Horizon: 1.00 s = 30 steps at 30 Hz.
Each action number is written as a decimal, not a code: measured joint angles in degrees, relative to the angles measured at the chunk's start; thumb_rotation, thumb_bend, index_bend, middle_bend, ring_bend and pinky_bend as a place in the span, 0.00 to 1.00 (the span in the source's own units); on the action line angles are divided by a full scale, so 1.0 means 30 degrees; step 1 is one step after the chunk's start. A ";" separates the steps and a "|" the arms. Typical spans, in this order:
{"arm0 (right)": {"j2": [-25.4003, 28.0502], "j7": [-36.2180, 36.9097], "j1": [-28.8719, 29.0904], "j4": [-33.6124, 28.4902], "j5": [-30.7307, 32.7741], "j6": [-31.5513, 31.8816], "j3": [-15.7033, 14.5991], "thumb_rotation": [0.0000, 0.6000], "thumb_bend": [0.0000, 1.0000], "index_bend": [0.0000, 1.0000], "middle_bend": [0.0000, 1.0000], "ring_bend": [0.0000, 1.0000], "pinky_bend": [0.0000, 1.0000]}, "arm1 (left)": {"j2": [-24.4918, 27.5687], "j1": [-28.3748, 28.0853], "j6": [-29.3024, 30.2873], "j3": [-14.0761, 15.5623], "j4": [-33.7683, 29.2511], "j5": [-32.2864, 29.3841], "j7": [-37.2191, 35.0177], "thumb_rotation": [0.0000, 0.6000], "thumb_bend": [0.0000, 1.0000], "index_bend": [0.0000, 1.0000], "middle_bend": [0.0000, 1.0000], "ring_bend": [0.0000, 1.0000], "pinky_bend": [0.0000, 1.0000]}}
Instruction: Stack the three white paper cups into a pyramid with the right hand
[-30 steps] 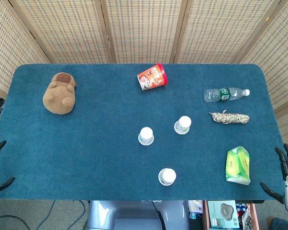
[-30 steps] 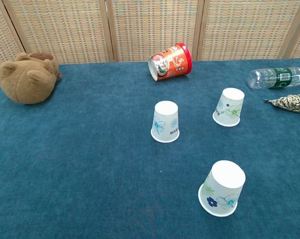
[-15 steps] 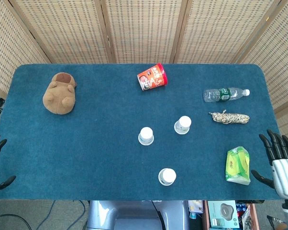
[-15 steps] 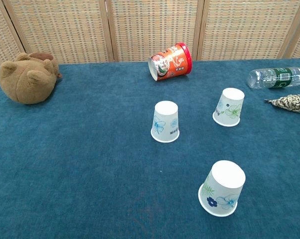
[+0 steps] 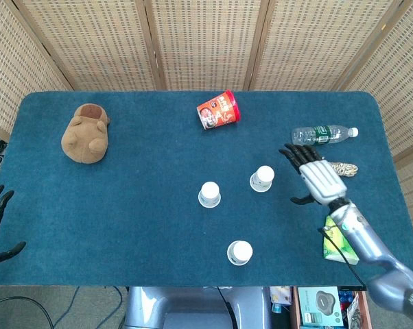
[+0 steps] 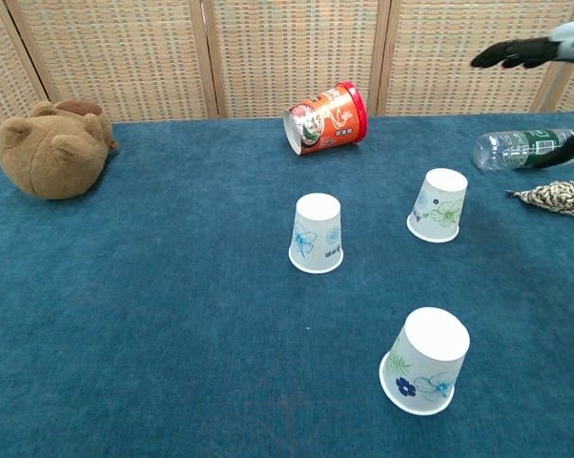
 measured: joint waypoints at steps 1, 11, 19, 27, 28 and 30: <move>-0.0778 -0.0090 0.0601 0.0873 0.0440 -0.0443 0.0085 1.00 0.05 0.10 0.19 0.12 0.16 | -0.0048 -0.0051 -0.0113 -0.0091 0.0004 -0.0259 0.0095 1.00 0.06 0.00 0.00 0.00 0.00; -0.5058 -0.1923 0.3304 0.6055 0.3549 -0.3108 -0.0191 1.00 0.16 0.24 0.33 0.26 0.32 | -0.0042 -0.0280 -0.0604 -0.0457 0.0076 -0.1274 0.0039 1.00 0.06 0.00 0.00 0.00 0.00; -0.6203 -0.2316 0.3735 0.7934 0.3965 -0.3229 -0.0730 1.00 0.21 0.35 0.47 0.39 0.49 | 0.0007 -0.0317 -0.0699 -0.0456 0.0035 -0.1425 -0.0034 1.00 0.06 0.00 0.00 0.00 0.00; -0.6763 -0.1418 0.3966 0.8672 0.3492 -0.3087 -0.0859 1.00 0.31 0.46 0.58 0.48 0.54 | -0.0020 -0.0385 -0.0798 -0.0434 -0.0045 -0.1529 0.0142 1.00 0.06 0.00 0.00 0.00 0.00; -0.6792 -0.1369 0.3999 0.8679 0.3444 -0.3101 -0.0894 1.00 0.32 0.46 0.58 0.48 0.54 | -0.0018 -0.0394 -0.0822 -0.0437 -0.0051 -0.1562 0.0151 1.00 0.06 0.00 0.00 0.00 0.00; -0.6802 -0.1317 0.4012 0.8642 0.3384 -0.3023 -0.0923 1.00 0.33 0.46 0.58 0.48 0.54 | -0.0016 -0.0429 -0.0901 -0.0440 -0.0068 -0.1625 0.0176 1.00 0.06 0.00 0.00 0.00 0.00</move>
